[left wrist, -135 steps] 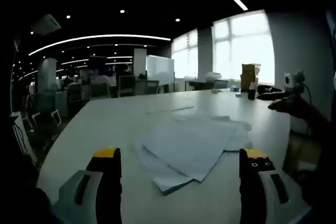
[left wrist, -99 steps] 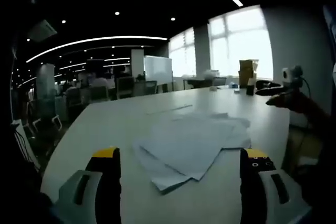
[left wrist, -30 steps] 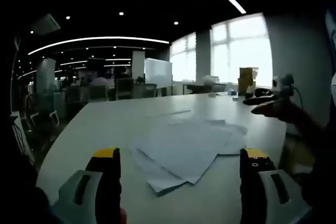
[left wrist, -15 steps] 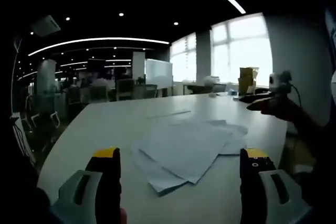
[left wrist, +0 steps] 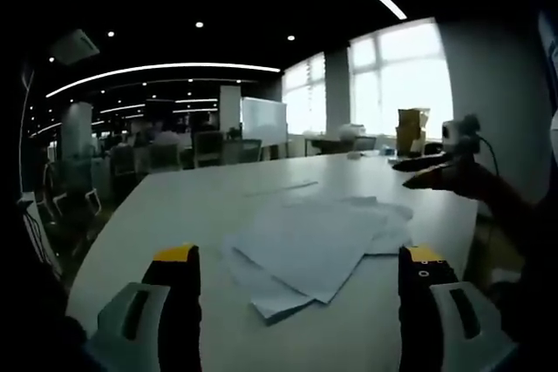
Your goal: Organize the stack of printing papers by aligning and flattening the scattered papers on the table
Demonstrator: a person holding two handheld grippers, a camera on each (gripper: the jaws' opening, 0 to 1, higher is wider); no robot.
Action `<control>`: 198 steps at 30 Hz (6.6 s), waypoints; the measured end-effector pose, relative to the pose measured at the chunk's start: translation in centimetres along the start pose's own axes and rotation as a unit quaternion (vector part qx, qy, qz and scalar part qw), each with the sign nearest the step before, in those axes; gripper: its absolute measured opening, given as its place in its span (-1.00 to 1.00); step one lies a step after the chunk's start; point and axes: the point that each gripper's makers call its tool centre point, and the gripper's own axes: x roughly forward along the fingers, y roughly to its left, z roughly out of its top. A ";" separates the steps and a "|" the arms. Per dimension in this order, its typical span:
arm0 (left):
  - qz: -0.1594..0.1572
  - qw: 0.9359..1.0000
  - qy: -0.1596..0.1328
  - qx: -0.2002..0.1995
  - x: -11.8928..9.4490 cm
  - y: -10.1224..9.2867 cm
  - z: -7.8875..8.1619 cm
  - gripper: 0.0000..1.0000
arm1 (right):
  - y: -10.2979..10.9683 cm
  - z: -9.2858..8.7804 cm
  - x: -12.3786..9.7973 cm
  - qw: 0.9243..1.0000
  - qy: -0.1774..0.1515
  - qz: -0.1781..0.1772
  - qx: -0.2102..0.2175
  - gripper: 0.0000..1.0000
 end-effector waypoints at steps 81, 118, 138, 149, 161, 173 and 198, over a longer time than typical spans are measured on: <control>0.008 1.000 -0.011 0.001 -0.8 0.3 0.1 0.92 | -2.1 -7.4 4.0 0.994 0.081 -0.072 -0.030 0.79; 0.003 1.000 -0.018 -0.007 -1.2 -0.1 0.4 0.92 | -2.9 -10.4 5.4 0.989 0.104 -0.101 -0.004 0.62; 0.007 1.000 -0.013 -0.008 -1.1 0.2 0.1 0.91 | -1.9 -10.6 5.5 0.992 0.087 -0.092 0.019 0.48; 0.001 1.000 -0.010 -0.003 -0.9 -0.1 0.5 0.91 | -1.6 -10.5 5.8 0.993 0.082 -0.081 0.016 0.34; 0.005 1.000 -0.010 -0.003 -0.9 -0.3 0.2 0.90 | 0.4 -10.2 5.9 0.996 0.073 -0.045 -0.027 -0.38; -0.007 1.000 -0.015 -0.008 -0.9 -0.6 0.7 0.90 | 1.1 -10.3 6.2 0.997 0.077 -0.022 -0.018 -0.63; -0.007 1.000 -0.019 -0.010 -0.8 -0.4 0.6 0.90 | 1.2 -9.9 5.8 0.997 0.072 -0.018 -0.038 -1.00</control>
